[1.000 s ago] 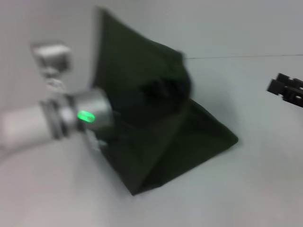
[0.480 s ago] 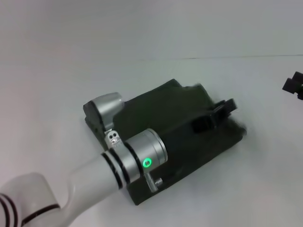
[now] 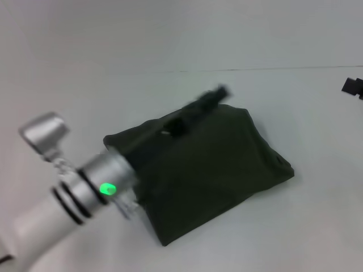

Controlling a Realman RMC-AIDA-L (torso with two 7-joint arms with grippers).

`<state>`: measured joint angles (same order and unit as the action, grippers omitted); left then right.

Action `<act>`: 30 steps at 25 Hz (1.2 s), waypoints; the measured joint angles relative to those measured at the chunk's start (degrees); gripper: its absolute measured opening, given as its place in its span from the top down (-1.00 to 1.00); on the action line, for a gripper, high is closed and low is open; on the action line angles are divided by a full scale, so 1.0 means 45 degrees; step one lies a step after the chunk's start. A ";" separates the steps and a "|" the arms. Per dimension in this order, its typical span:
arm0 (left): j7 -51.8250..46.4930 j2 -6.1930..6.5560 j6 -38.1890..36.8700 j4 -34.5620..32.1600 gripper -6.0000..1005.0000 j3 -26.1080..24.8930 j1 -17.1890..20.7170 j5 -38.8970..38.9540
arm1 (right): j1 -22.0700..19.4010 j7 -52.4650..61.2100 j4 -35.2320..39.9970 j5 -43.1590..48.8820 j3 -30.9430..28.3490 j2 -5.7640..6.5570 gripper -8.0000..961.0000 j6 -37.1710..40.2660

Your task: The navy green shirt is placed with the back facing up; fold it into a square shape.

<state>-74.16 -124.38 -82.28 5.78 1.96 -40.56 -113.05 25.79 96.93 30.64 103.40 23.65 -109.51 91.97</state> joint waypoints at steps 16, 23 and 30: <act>-0.5202 0.0302 0.3144 -0.5150 -0.89 0.0756 0.0946 -0.0242 | 0.1328 0.3442 0.0125 0.1934 0.1824 0.0567 -0.96 -0.0009; -0.5578 0.0293 0.4258 -0.5592 -0.89 0.1496 0.0972 -0.0265 | 0.1475 0.3387 0.0074 0.1965 0.1980 0.0254 -0.96 -0.0652; -0.5700 0.0276 0.4602 -0.5865 -0.89 0.2025 0.1147 -0.0476 | 0.1490 0.3438 0.0058 0.1905 0.1915 0.0244 -0.96 -0.0963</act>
<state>-99.81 -123.14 -61.57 -20.61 11.08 -35.40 -115.19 32.49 112.40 30.90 111.97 32.26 -108.41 87.64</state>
